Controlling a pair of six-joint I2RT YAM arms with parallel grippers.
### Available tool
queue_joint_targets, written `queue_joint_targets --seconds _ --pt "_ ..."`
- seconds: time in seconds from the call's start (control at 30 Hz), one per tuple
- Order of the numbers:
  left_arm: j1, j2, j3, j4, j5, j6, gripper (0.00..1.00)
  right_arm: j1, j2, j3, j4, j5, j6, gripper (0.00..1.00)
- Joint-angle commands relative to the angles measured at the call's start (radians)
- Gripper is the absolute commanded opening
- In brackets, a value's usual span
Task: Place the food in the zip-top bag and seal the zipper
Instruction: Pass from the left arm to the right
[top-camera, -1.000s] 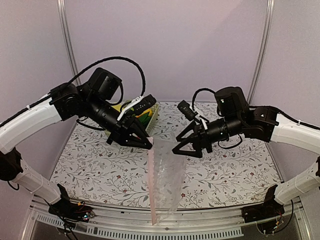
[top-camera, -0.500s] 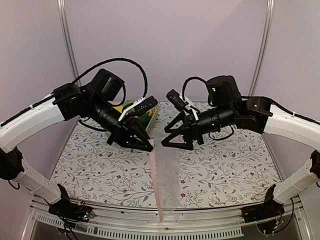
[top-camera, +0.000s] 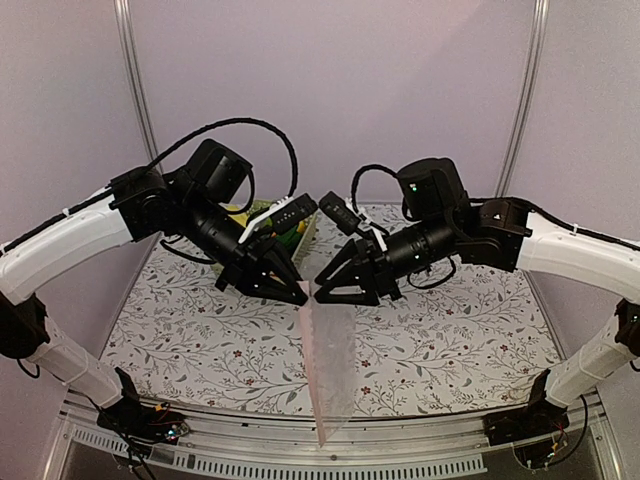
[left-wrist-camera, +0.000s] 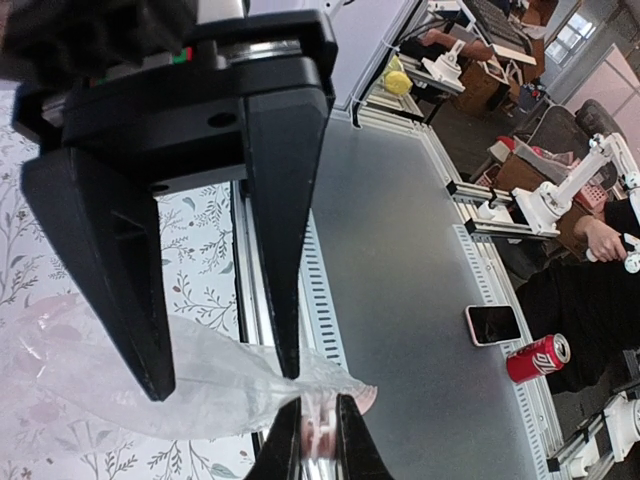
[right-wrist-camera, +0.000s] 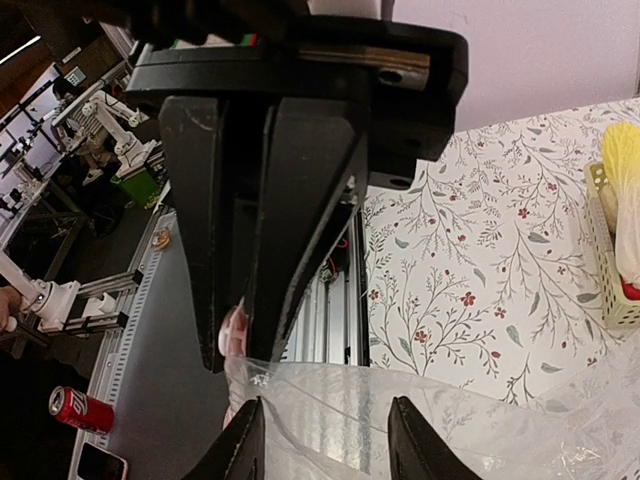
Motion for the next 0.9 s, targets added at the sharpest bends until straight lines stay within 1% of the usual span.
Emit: queue_joint_targets --seconds 0.0,0.1,0.23,0.27,0.3,0.33,0.37,0.4,0.43,0.47,0.5,0.57,0.63,0.77,0.87 --pt "-0.003 0.008 -0.002 -0.002 0.009 0.011 0.0 0.014 0.014 0.009 0.009 -0.021 0.009 0.36" --pt "-0.003 -0.002 -0.011 0.017 -0.002 0.001 0.0 0.016 0.008 -0.001 0.027 -0.021 0.022 0.22" --pt "-0.001 -0.013 -0.015 0.034 -0.034 -0.012 0.0 0.016 -0.016 -0.027 0.061 0.001 0.052 0.0" --pt "-0.001 -0.018 -0.017 0.05 -0.053 -0.025 0.0 0.016 -0.023 -0.033 0.063 0.017 0.062 0.0" --pt "0.0 -0.022 -0.018 0.063 -0.071 -0.04 0.04 0.017 -0.033 -0.04 0.066 0.039 0.066 0.0" --pt "0.0 -0.028 -0.019 0.075 -0.087 -0.05 0.17 0.016 -0.043 -0.05 0.068 0.067 0.071 0.0" --pt "0.002 -0.037 -0.021 0.089 -0.106 -0.062 0.37 0.016 -0.062 -0.058 0.071 0.105 0.081 0.0" --pt "0.004 -0.052 -0.03 0.114 -0.136 -0.077 0.53 0.016 -0.074 -0.069 0.073 0.142 0.086 0.0" --pt "0.008 -0.07 -0.044 0.146 -0.167 -0.093 0.65 0.016 -0.091 -0.079 0.076 0.178 0.092 0.0" --pt "0.012 -0.093 -0.069 0.18 -0.207 -0.111 0.74 0.017 -0.113 -0.089 0.077 0.221 0.098 0.0" --pt "0.017 -0.124 -0.091 0.216 -0.244 -0.126 0.8 0.017 -0.126 -0.097 0.081 0.284 0.111 0.0" --pt "0.031 -0.171 -0.134 0.284 -0.298 -0.151 0.86 0.017 -0.159 -0.11 0.08 0.359 0.131 0.0" --pt "0.035 -0.207 -0.17 0.345 -0.348 -0.169 0.9 0.017 -0.176 -0.119 0.081 0.421 0.153 0.0" --pt "0.036 -0.218 -0.221 0.452 -0.375 -0.234 0.91 0.017 -0.172 -0.12 0.084 0.482 0.179 0.0" --pt "0.031 -0.177 -0.22 0.466 -0.377 -0.279 0.91 0.018 -0.142 -0.106 0.077 0.505 0.188 0.0"
